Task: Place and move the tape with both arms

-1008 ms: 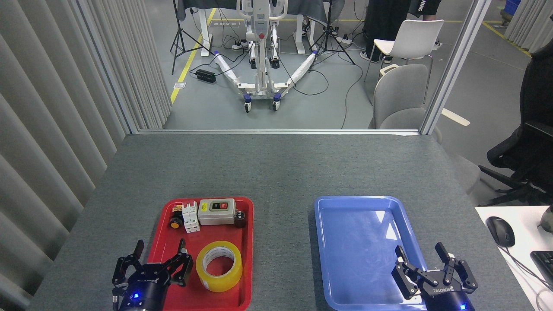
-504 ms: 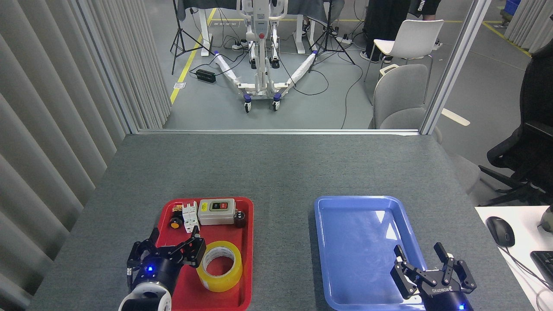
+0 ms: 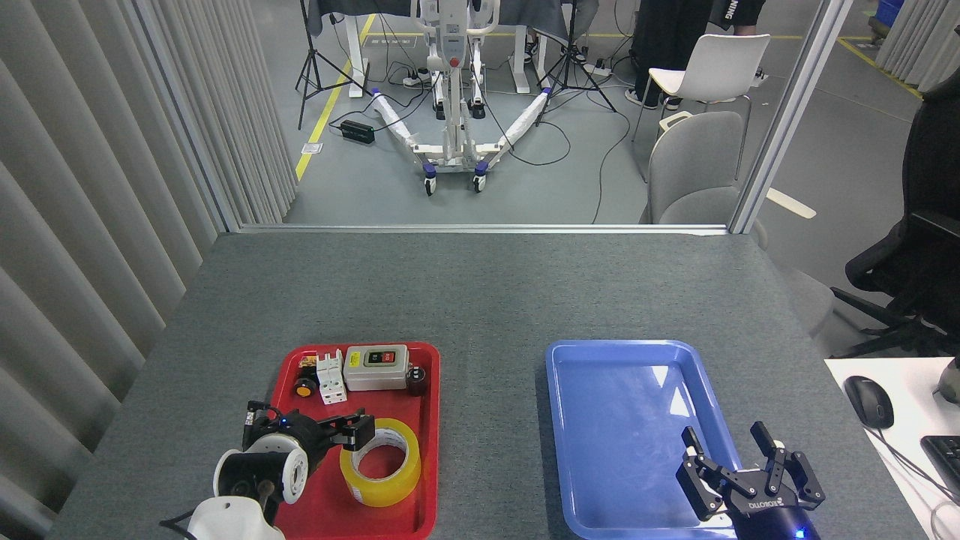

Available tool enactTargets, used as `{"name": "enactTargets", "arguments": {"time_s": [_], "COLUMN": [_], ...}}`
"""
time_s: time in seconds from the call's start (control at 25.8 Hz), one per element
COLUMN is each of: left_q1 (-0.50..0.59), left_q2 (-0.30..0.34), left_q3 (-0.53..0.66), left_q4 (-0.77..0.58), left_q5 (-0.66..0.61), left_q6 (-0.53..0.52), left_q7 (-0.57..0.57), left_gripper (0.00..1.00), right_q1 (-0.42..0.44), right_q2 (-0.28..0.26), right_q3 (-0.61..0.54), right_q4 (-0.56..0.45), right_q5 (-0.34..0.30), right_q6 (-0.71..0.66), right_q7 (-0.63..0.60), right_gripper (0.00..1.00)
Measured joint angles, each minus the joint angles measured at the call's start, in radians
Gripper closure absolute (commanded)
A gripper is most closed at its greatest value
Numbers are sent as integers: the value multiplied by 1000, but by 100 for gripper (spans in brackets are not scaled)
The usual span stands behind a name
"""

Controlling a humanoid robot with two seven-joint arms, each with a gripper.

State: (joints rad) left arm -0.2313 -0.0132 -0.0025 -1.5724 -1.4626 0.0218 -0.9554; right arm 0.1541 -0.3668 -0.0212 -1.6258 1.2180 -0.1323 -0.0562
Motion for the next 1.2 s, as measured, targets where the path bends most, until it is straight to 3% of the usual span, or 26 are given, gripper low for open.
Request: {"name": "enactTargets", "arguments": {"time_s": [0.39,0.93,1.2], "left_q1": [-76,-136,-151], "left_q2": [10,-1,-1], "left_q3": [-26,-95,-111], "left_q4": [77,237,308], "left_q5": [0,-6,-11], "left_q6": [0,38,61], "left_q7": [-277,-305,-280], "left_gripper": [0,0,0], "right_q1": [-1,-6,-13], "right_q2": [-1,-2,-14], "right_q3": [-6,-9,-38], "right_q4": [0,3,-12], "right_q5": [0,0,0], "right_q6": [-15,-26,-123], "right_q7": [2,-3,-8], "right_gripper": [0,0,0]}}
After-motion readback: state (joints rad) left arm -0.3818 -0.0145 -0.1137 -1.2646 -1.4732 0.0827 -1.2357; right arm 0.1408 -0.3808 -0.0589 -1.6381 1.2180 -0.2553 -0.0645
